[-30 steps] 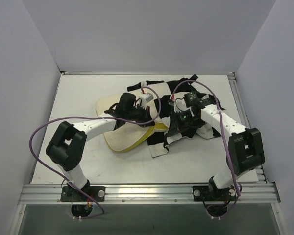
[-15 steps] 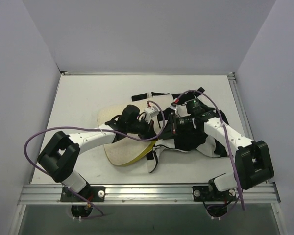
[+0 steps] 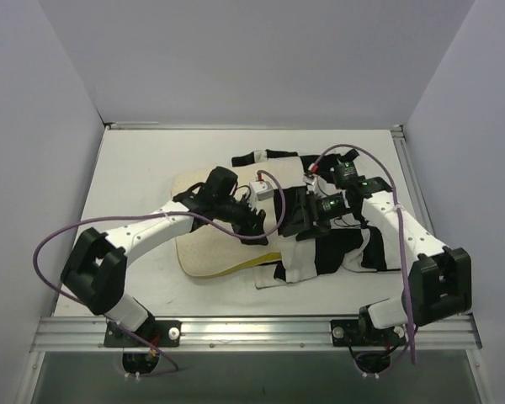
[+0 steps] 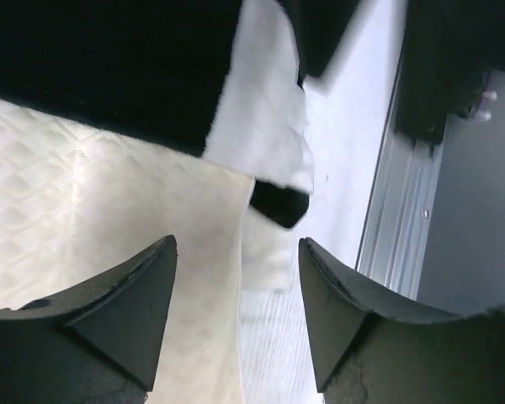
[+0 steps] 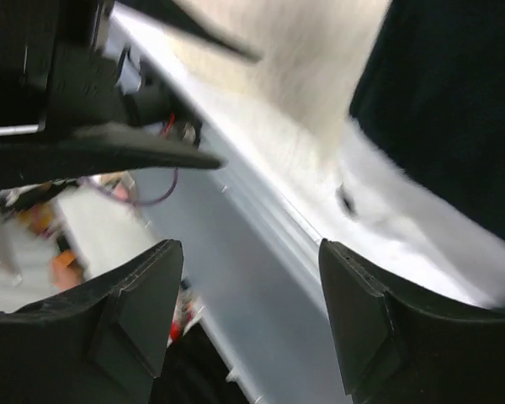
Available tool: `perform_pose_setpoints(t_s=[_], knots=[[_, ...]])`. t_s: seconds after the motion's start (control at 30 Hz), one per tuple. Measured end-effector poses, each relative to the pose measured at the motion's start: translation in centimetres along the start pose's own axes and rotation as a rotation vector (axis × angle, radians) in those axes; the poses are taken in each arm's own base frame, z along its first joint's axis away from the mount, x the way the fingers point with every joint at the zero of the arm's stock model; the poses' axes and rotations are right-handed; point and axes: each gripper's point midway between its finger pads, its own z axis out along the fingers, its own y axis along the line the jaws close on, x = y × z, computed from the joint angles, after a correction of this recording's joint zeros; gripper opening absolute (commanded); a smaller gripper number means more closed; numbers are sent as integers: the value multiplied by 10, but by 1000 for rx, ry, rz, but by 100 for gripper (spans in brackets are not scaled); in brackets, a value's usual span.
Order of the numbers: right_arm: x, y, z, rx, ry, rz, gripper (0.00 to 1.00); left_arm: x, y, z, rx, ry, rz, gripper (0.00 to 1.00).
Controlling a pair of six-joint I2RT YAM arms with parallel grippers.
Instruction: Put the pillow into the pillowcase
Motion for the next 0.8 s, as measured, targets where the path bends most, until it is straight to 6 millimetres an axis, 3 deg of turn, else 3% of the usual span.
perform_pose_setpoints(t_s=[0.1, 0.2, 0.3, 0.37, 0.53, 0.67, 0.8], knots=[[-44, 3, -36, 104, -128, -90, 61, -19, 4, -34, 2, -18, 75, 69], [-105, 22, -63, 269, -276, -287, 60, -53, 45, -74, -135, -92, 111, 70], [-147, 42, -54, 368, -316, -424, 60, -64, 78, -91, -271, -110, 121, 75], [-170, 38, -32, 425, -295, -454, 60, -58, 95, -87, -329, -85, 104, 78], [-200, -26, 15, 595, -201, -397, 60, -37, 147, -71, -412, -9, 29, 91], [-200, -78, 34, 710, -121, -354, 54, -35, 193, -79, -468, -20, -10, 96], [-189, -102, 47, 738, -71, -338, 38, -55, 233, -97, -506, -65, 12, 98]])
